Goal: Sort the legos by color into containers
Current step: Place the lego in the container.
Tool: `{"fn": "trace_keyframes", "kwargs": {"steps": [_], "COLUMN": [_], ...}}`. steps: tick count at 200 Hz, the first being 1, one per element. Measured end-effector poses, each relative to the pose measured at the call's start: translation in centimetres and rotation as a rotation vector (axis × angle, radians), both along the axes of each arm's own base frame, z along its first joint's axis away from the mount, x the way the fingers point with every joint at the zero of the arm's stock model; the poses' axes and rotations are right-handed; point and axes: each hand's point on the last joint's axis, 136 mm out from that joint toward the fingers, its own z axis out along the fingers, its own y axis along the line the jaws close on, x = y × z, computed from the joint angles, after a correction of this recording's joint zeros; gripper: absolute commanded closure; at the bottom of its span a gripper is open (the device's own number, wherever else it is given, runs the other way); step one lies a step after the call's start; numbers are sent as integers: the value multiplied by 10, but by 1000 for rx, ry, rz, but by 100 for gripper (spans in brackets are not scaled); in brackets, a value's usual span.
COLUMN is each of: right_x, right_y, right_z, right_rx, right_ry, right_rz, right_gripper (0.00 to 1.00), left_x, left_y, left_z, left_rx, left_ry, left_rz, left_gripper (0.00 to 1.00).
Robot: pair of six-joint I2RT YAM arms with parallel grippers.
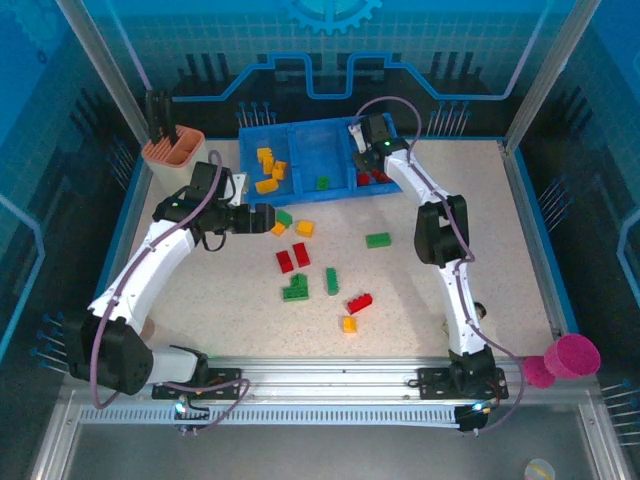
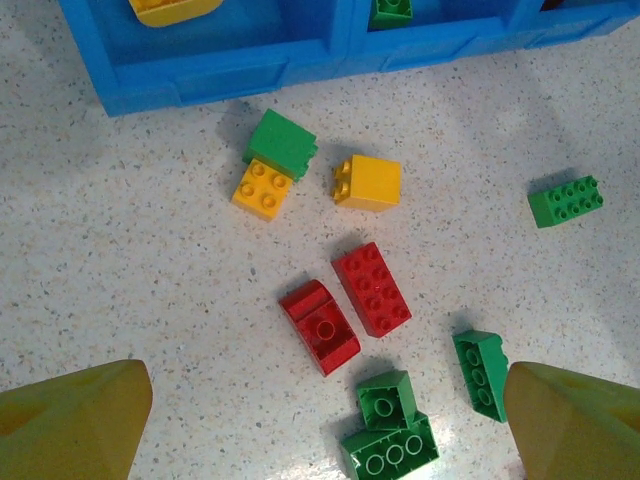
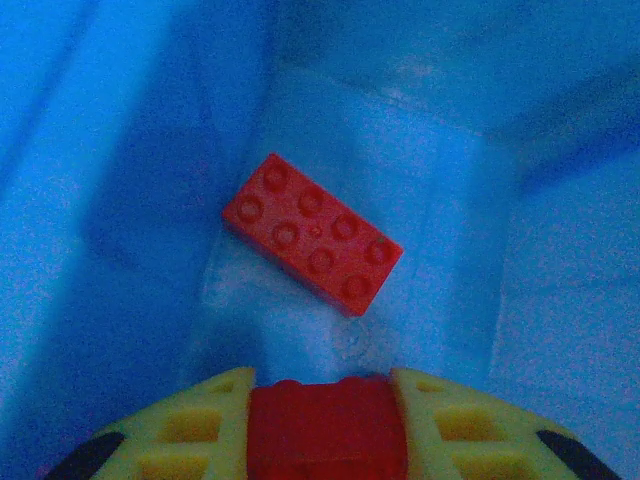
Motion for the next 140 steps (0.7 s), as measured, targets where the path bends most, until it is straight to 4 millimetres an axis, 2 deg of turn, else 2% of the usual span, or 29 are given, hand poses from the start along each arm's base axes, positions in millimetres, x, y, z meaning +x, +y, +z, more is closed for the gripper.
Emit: {"fn": "trace_keyframes", "kwargs": {"steps": [28,57,67,78,105,126,140], "right_x": [-2,-5,-7,-7,-10,-16,-22], "right_y": [-1,-4,-4,-5,-5,-3,-3], "right_z": [-9,-9,-8,-6,13,35,53], "right_rx": [-2,-2,4,2,23,49,64], "right_ry": [14,18,20,18,-2,-23,-40], "right_rz": [-6,-8,-15,-15,-24,-25,-25], "right_gripper": [64,54,47,45,45,50,50], "left_x": [1,8,10,13,14,14,15], "left_y": [0,-4,-5,-6,-7,-8,-9], "left_z": [3,8,7,6,4,4,5], "left_rx": [-4,-15,-17,-19,-23,-28,-33], "left_ry": [1,-6,-2,4,11,11,10], "left_rz": [4,0,-3,-5,-9,-12,-16], "left_gripper": [8,8,8,8,8,8,8]}}
